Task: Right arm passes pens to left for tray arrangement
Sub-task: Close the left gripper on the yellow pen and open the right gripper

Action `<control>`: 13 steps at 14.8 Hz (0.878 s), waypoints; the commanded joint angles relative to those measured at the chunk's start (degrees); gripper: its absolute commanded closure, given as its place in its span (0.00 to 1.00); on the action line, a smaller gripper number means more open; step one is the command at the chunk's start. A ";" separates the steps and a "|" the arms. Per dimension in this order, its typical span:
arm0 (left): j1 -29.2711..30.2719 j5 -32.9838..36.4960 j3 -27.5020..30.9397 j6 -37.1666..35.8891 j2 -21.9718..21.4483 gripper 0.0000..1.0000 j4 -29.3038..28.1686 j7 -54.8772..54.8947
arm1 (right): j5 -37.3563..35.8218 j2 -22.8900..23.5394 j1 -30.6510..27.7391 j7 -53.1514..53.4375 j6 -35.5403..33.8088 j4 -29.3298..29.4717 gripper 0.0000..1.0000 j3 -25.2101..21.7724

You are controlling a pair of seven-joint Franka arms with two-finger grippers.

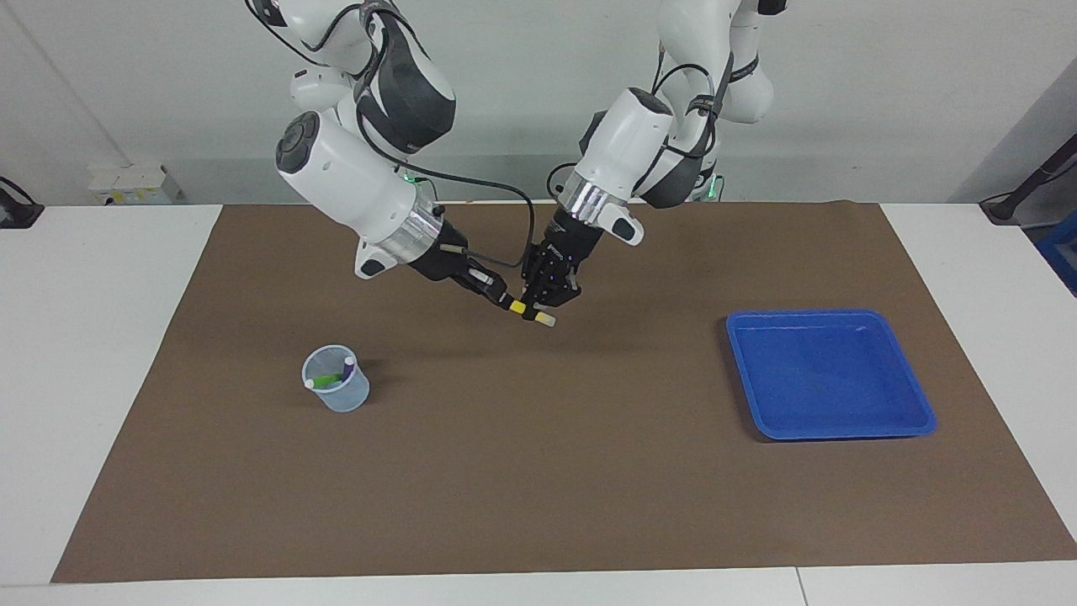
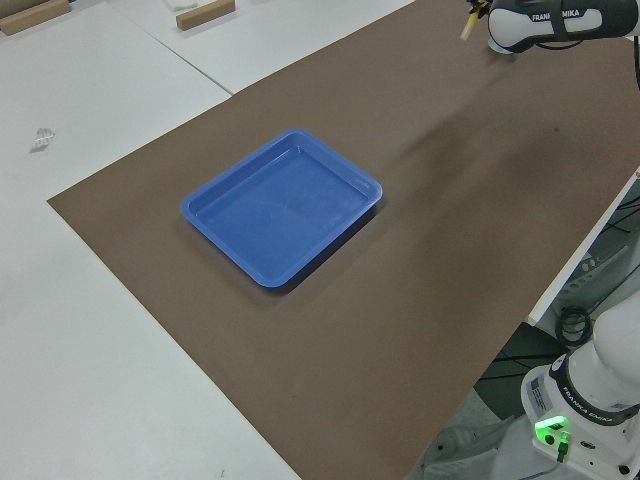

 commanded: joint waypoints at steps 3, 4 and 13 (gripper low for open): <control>-0.28 0.35 0.42 -0.35 0.77 1.00 1.85 1.37 | 0.52 -1.13 -0.40 -0.59 0.81 -1.31 0.63 0.14; -0.28 1.48 0.51 -0.61 0.77 1.00 1.85 2.76 | 0.34 -1.13 -0.49 -0.59 0.81 -1.22 0.54 0.14; 8.32 2.99 0.68 -18.70 2.18 1.00 9.58 30.32 | -9.75 -3.42 -6.45 -13.64 -5.24 -0.52 0.09 -0.56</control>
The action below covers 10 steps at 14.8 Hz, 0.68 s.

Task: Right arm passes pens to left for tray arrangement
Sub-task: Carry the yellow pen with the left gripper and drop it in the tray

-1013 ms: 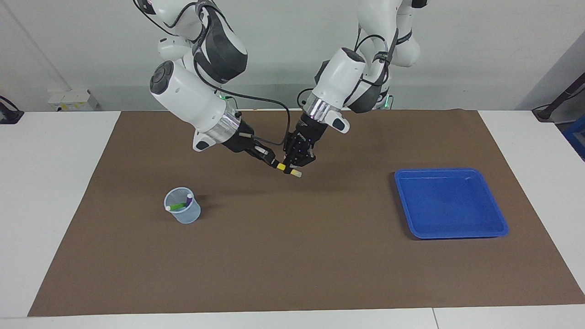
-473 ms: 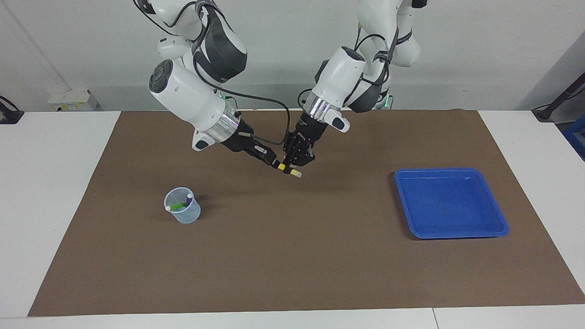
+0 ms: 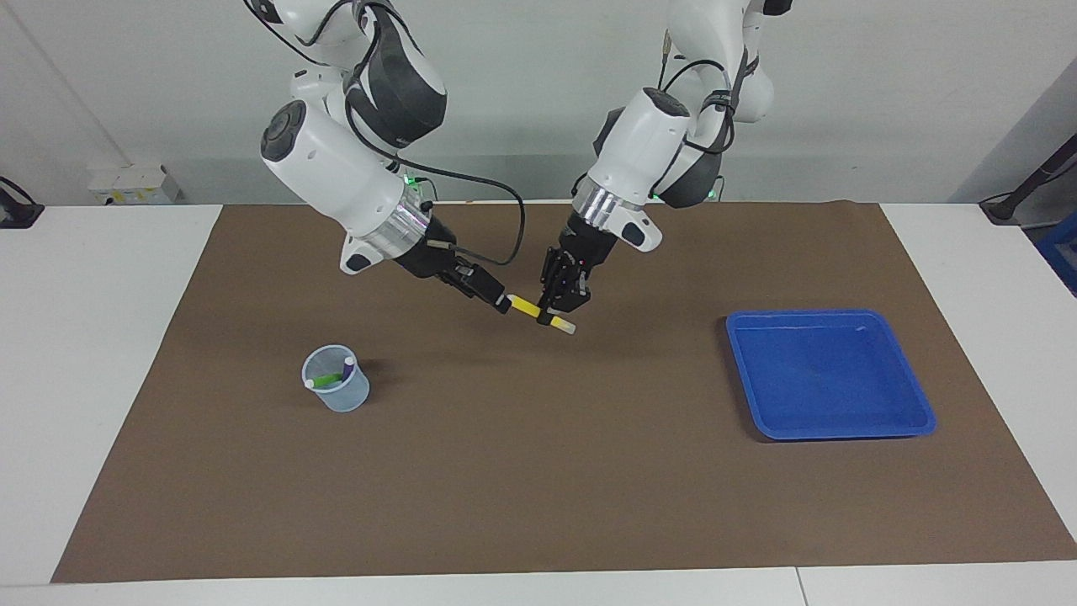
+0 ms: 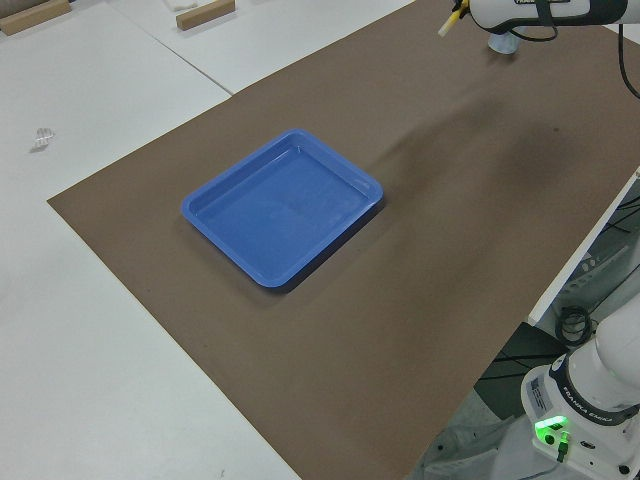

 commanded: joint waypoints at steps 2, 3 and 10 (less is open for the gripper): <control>2.78 0.83 -0.02 -7.92 1.03 1.00 2.38 15.84 | -7.95 -1.38 -5.95 -16.62 -4.91 -1.26 0.09 0.27; 3.48 1.09 -0.02 -10.29 0.68 1.00 2.38 19.71 | -10.50 -1.47 -7.00 -21.45 -5.53 -1.61 0.09 0.27; 14.98 5.40 -0.10 -23.66 -1.08 1.00 2.30 53.63 | -30.98 -1.12 -6.23 -38.63 -0.37 -9.68 0.09 0.36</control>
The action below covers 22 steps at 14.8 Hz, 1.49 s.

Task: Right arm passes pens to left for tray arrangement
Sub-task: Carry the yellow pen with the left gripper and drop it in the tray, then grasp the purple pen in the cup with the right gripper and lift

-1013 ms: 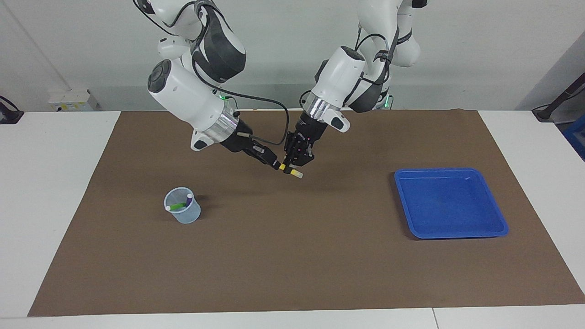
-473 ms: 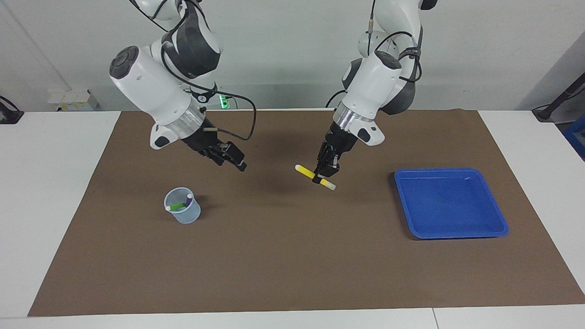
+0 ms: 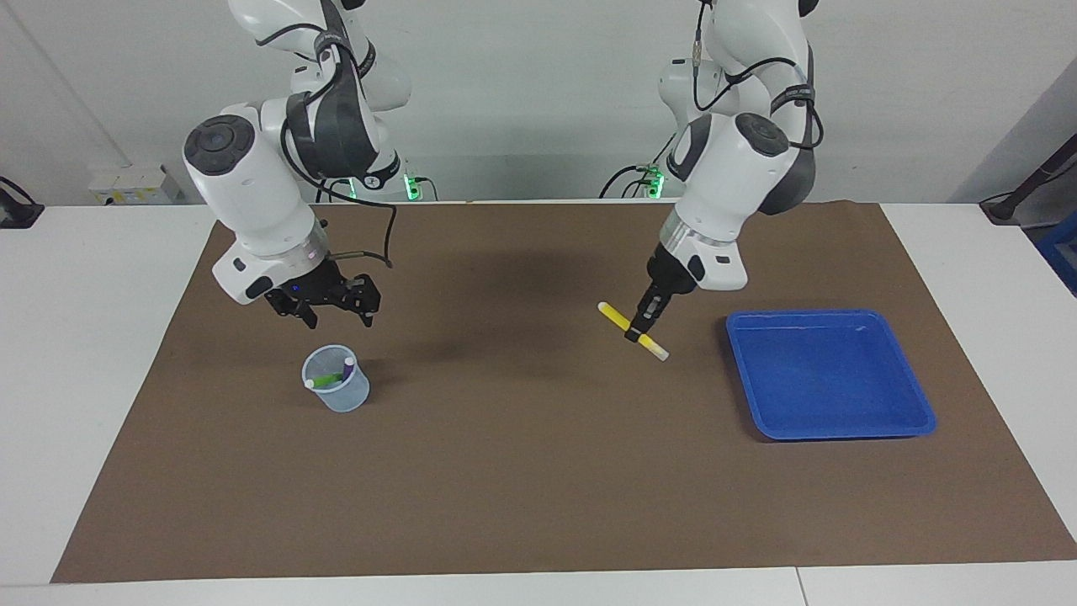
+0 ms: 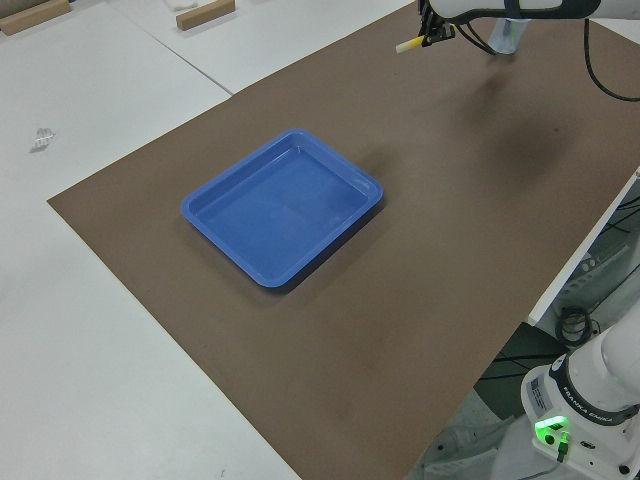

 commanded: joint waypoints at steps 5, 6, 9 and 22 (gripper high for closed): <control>8.33 8.27 -0.36 -6.13 -1.16 1.00 0.35 28.42 | -8.20 1.67 0.45 -4.70 9.49 -6.75 0.10 0.53; 9.73 9.24 -0.36 -6.39 -1.16 1.00 0.27 32.11 | -8.82 2.03 0.45 -5.06 10.11 -6.75 0.12 0.53; 16.31 10.92 -0.36 -8.67 -1.86 1.00 -0.52 51.24 | -9.00 3.43 0.97 -5.06 11.77 -6.66 0.16 0.80; 31.09 16.72 -0.27 3.62 5.25 1.00 -3.95 79.52 | -9.18 4.93 0.97 -5.94 13.10 -6.66 0.55 0.71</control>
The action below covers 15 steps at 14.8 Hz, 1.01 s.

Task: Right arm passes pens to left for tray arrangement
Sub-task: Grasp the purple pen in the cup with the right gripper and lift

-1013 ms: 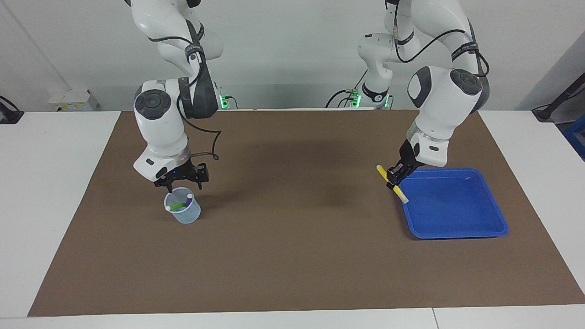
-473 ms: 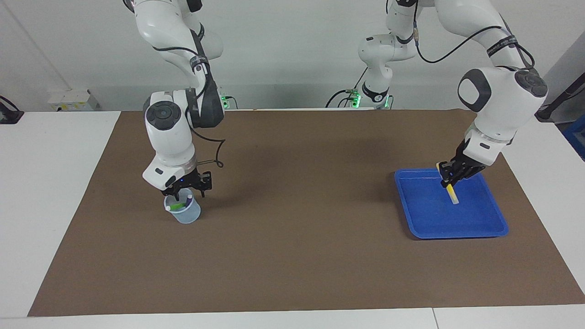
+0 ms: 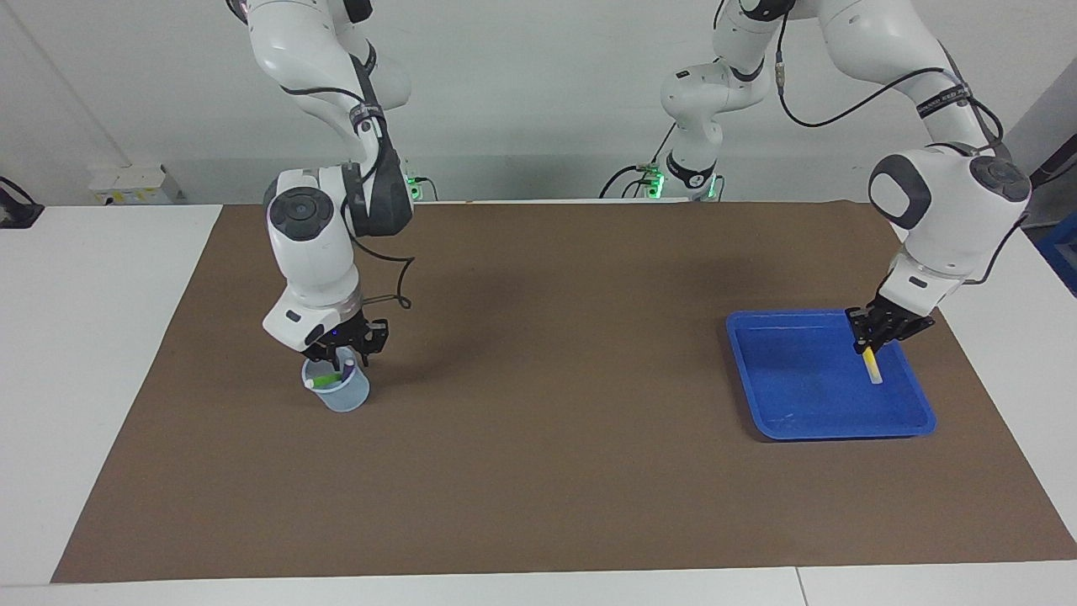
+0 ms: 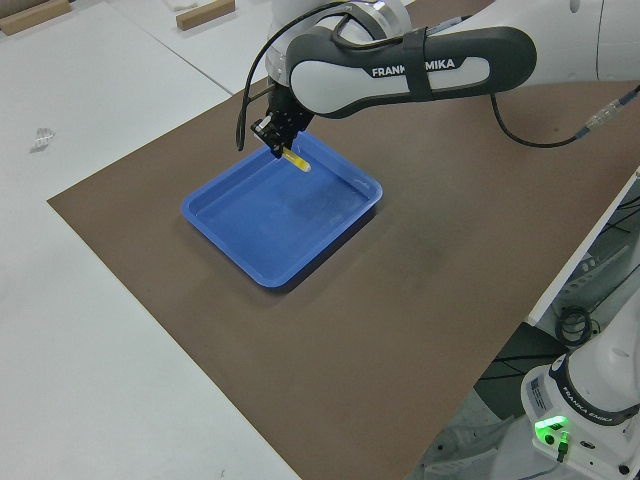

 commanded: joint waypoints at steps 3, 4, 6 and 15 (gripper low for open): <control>3.72 1.31 -0.59 7.95 5.50 1.00 -1.18 1.99 | -1.76 0.44 -0.82 -1.33 1.21 -0.49 0.65 0.38; 3.72 1.31 -0.59 9.28 5.69 1.00 -2.14 1.91 | -1.76 0.44 -0.99 -1.42 1.21 -0.49 0.68 0.38; 3.63 1.31 -0.59 9.46 5.52 1.00 -4.07 1.47 | -1.76 0.44 -1.08 -1.77 1.21 -0.49 0.75 0.38; 4.42 1.31 -0.51 14.20 4.63 1.00 -8.92 0.85 | -1.76 0.35 -1.52 -2.82 -3.96 3.54 0.98 0.38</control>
